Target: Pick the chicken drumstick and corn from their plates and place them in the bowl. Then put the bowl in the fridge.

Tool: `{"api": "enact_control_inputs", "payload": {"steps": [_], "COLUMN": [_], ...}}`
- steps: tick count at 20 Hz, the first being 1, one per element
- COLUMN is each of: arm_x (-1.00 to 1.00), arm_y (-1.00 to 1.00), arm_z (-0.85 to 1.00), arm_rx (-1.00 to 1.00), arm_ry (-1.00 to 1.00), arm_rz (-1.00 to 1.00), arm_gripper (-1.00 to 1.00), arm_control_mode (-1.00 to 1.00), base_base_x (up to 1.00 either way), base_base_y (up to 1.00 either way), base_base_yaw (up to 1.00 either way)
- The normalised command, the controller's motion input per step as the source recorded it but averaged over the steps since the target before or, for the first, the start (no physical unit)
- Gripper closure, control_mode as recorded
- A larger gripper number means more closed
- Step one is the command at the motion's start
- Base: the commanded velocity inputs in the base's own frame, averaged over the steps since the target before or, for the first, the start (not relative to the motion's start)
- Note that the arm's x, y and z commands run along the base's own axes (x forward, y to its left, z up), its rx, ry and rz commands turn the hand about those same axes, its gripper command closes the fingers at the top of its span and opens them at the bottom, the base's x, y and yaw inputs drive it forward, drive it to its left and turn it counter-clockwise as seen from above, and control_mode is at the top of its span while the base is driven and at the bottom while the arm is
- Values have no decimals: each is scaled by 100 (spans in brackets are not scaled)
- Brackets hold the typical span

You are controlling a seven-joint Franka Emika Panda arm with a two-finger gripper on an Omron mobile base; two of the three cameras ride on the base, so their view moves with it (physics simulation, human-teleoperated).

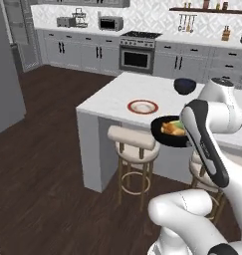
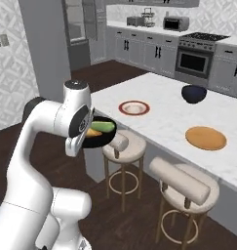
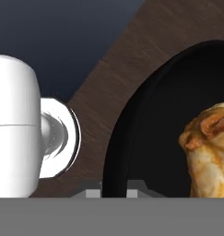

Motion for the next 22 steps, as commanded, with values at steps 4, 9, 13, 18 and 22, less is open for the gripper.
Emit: {"api": "enact_control_inputs", "payload": {"steps": [4, 9, 13, 18, 22], "arm_x": [0, 0, 0, 0, 0], "arm_y": [0, 0, 0, 0, 0], "arm_z": [0, 0, 0, 0, 0], "arm_rx": [0, 0, 0, 0, 0], "arm_ry": [0, 0, 0, 0, 0], "arm_rz": [0, 0, 0, 0, 0], "arm_gripper": [100, 100, 100, 100, 100], "arm_control_mode": [100, 100, 100, 100, 100], "base_base_x": [81, 99, 100, 100, 100], "base_base_y": [100, 100, 100, 100, 100], "base_base_yaw": [12, 0, -2, -4, -7]}}
